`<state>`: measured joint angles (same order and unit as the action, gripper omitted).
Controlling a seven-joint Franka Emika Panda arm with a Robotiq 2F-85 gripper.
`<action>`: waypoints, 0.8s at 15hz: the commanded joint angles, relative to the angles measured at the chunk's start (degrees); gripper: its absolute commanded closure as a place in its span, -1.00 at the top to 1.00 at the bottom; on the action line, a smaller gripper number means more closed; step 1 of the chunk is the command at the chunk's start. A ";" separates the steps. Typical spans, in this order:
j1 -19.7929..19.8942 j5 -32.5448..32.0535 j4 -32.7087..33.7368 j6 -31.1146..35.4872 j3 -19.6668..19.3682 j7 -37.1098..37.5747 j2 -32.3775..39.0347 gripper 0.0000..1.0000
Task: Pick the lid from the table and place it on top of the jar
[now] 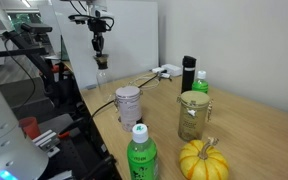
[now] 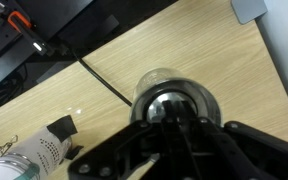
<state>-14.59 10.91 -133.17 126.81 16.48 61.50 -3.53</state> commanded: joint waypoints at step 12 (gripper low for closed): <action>0.29 -2.94 1.48 1.85 -0.44 -0.21 -0.46 1.00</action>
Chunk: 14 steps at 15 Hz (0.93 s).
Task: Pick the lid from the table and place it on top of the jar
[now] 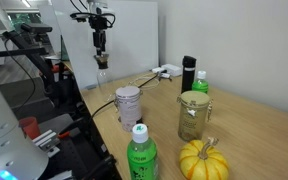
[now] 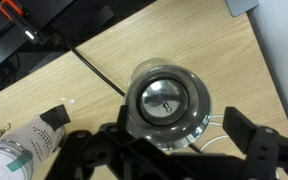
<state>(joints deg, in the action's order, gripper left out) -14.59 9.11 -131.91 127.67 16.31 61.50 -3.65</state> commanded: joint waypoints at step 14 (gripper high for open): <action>1.52 -1.72 0.50 1.40 -1.61 0.35 -3.50 1.00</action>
